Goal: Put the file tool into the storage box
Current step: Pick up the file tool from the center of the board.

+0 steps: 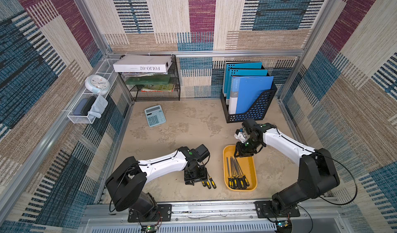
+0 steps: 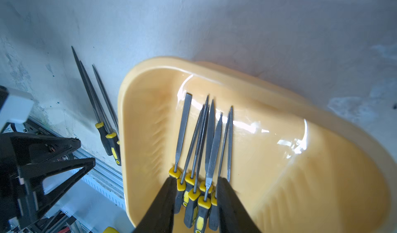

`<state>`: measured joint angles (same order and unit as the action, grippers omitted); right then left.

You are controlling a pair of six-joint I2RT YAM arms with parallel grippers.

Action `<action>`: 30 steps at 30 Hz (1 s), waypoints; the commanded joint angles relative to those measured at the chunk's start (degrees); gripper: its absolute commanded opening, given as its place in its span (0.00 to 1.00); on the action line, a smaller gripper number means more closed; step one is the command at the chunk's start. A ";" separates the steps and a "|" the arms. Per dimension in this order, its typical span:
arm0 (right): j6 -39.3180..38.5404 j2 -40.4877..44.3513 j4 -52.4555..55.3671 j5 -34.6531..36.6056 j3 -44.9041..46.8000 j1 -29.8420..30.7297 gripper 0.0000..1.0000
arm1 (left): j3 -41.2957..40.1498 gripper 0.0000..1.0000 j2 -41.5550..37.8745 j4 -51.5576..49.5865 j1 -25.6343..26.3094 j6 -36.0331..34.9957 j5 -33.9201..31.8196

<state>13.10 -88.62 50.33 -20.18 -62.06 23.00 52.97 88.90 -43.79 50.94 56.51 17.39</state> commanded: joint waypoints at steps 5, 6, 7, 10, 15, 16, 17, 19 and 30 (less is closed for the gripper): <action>0.26 0.32 1.71 -0.21 -1.22 0.02 0.35 | 2.90 0.57 5.49 -1.63 1.05 1.23 -4.41; 0.18 0.46 1.85 -0.13 -1.15 0.02 0.34 | 3.22 0.54 6.24 -1.78 1.08 1.31 -4.68; 0.11 0.55 1.91 -0.04 -1.09 0.01 0.34 | 3.41 0.52 6.83 -1.78 1.12 1.32 -4.81; -0.10 0.90 1.98 0.06 -0.65 0.02 0.33 | 4.06 0.47 8.67 -1.84 1.13 1.06 -4.82; -0.14 1.26 1.88 -0.06 -0.34 0.02 0.33 | 4.69 0.40 10.81 -2.38 1.19 0.29 -5.48; -0.18 1.34 1.73 -0.18 -0.36 0.00 0.32 | 4.64 0.38 11.07 -2.38 1.21 0.15 -5.44; -0.18 1.34 1.66 -0.29 -0.28 -0.02 0.32 | 4.52 0.35 11.33 -2.50 1.22 0.01 -5.35; -0.18 1.37 1.55 -0.36 -0.27 0.02 0.32 | 4.08 0.21 11.59 -2.68 1.18 -0.42 -5.34; 3.81 4.37 -6.17 -17.57 0.96 0.03 0.38 | 6.08 0.02 0.14 -7.02 1.09 -8.95 -4.27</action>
<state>14.13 -85.69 49.32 -27.07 -61.91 22.96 58.17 92.86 -49.63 51.94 52.45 11.99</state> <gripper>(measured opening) 0.361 0.162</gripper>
